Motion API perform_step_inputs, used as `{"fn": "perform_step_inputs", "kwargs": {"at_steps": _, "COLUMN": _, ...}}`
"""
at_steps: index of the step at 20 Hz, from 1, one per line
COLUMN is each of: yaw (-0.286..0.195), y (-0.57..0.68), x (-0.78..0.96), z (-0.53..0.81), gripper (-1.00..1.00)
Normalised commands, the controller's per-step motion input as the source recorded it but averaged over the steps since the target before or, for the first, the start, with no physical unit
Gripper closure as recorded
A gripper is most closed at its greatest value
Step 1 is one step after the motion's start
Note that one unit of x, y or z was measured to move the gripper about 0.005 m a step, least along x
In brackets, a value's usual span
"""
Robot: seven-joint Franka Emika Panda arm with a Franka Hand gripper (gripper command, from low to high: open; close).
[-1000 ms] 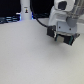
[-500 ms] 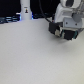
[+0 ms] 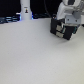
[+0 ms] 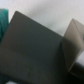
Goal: Open the kcup holder, insert the kcup into the holder, and close the kcup holder
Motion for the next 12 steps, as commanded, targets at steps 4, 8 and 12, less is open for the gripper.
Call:
{"fn": "perform_step_inputs", "kwargs": {"at_steps": 4, "yaw": -0.012, "y": 0.15, "x": -0.32, "z": -0.34, "gripper": -1.00}}
{"fn": "perform_step_inputs", "kwargs": {"at_steps": 8, "yaw": 0.066, "y": 0.43, "x": -0.47, "z": -0.06, "gripper": -1.00}}
{"fn": "perform_step_inputs", "kwargs": {"at_steps": 12, "yaw": 0.023, "y": 0.29, "x": -0.34, "z": -0.10, "gripper": -1.00}}
